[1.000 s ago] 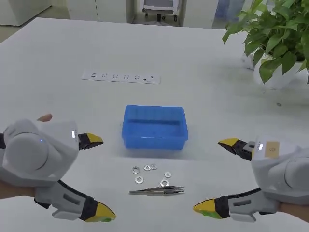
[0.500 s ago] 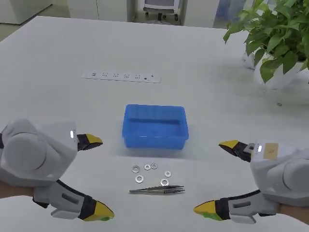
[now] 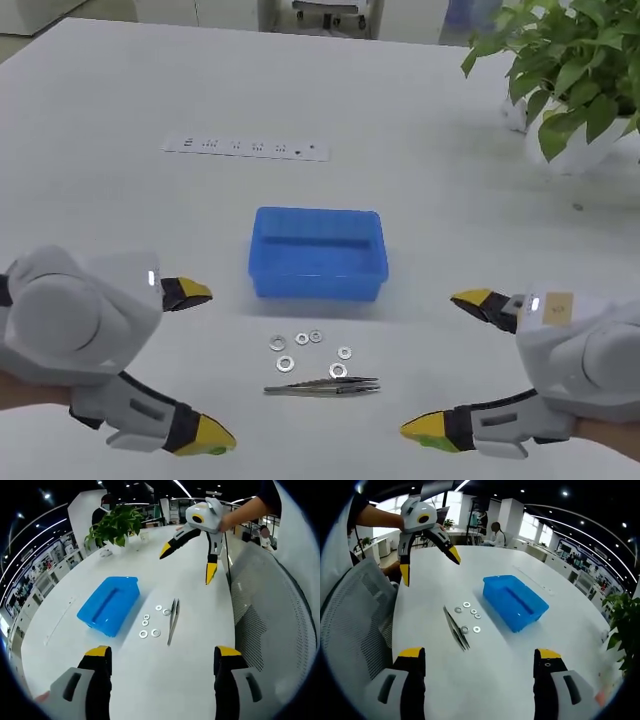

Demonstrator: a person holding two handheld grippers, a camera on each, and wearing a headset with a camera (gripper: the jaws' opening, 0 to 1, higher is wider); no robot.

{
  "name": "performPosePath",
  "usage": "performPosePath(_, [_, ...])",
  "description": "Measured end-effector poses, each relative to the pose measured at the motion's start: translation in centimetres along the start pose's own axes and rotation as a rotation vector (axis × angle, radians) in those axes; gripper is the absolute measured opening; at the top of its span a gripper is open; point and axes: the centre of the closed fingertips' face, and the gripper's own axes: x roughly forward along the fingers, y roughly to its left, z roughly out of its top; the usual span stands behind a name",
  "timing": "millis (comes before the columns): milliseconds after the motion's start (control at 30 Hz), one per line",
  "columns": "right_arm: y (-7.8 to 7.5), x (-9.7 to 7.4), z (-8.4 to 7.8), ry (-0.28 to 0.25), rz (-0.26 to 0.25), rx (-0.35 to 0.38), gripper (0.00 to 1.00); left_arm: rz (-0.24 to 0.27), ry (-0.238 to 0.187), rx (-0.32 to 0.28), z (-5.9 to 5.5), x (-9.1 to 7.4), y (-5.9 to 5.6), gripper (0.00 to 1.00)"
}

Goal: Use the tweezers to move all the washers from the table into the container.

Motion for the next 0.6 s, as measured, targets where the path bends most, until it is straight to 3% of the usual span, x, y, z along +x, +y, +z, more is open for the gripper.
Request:
performPosePath(333, [-0.4,0.7,-0.6,0.022,0.011,0.005,0.85,0.026,0.004,0.003,-0.9,0.9,1.0,0.83])
performPosePath(467, [-0.4,1.0,-0.5,0.016,0.019,0.007,0.81,0.021,-0.002,-0.024,-1.2,1.3,1.1,0.8])
performPosePath(600, [0.3,1.8,-0.3,0.013,0.049,0.01,0.74,-0.009,0.001,-0.022,-1.3,1.9,0.6,0.68])
